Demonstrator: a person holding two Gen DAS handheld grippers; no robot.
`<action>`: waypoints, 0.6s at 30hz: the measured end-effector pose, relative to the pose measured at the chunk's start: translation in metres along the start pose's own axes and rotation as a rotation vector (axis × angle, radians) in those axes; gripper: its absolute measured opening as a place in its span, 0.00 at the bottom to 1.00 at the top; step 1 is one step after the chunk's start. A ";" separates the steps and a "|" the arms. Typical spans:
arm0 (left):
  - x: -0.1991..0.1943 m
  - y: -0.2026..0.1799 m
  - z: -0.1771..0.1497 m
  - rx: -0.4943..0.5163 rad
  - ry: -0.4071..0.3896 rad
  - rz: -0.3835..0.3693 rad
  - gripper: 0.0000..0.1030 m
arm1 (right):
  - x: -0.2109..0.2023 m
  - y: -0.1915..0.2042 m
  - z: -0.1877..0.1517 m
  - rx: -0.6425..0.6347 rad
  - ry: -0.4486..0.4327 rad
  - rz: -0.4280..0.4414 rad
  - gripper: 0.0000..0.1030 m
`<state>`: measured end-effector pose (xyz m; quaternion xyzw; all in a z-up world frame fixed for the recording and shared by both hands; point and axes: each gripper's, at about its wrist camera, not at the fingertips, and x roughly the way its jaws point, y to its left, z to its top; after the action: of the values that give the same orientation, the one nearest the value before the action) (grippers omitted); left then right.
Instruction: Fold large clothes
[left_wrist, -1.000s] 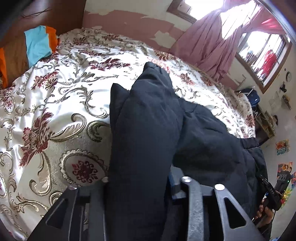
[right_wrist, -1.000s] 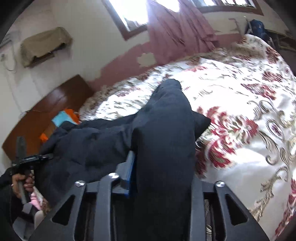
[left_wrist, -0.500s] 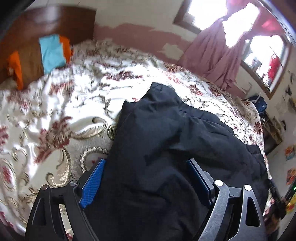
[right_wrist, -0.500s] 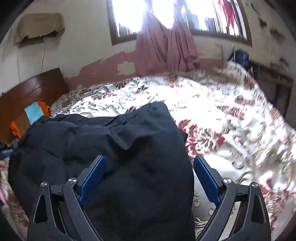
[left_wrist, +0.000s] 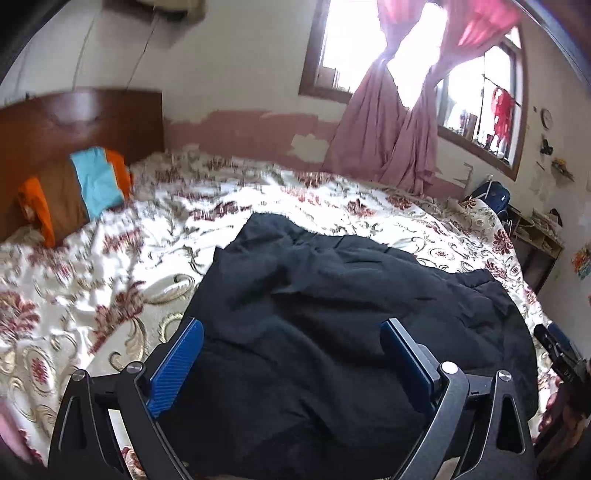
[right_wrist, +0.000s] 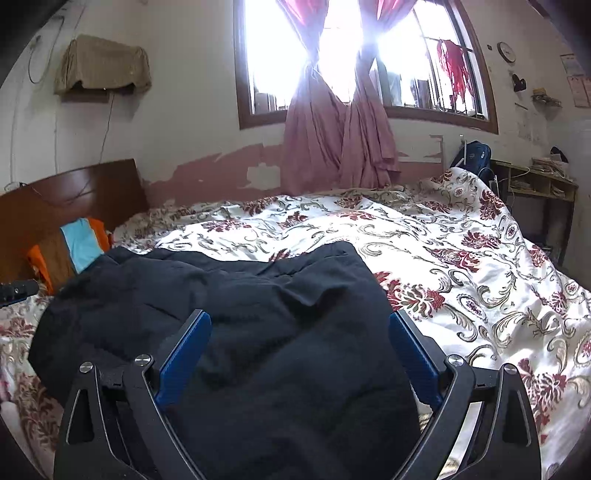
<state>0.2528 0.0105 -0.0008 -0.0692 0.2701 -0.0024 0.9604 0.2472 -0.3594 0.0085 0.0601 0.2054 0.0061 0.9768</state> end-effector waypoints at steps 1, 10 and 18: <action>-0.005 -0.004 -0.001 0.014 -0.013 0.003 0.94 | -0.006 0.003 -0.001 0.001 -0.007 0.004 0.91; -0.049 -0.032 -0.015 0.054 -0.080 -0.021 0.94 | -0.060 0.029 0.001 -0.009 -0.093 0.007 0.91; -0.085 -0.041 -0.014 0.060 -0.105 -0.028 0.94 | -0.092 0.042 0.006 0.003 -0.112 0.030 0.92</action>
<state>0.1740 -0.0281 0.0369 -0.0440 0.2183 -0.0202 0.9747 0.1661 -0.3215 0.0555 0.0647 0.1496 0.0173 0.9865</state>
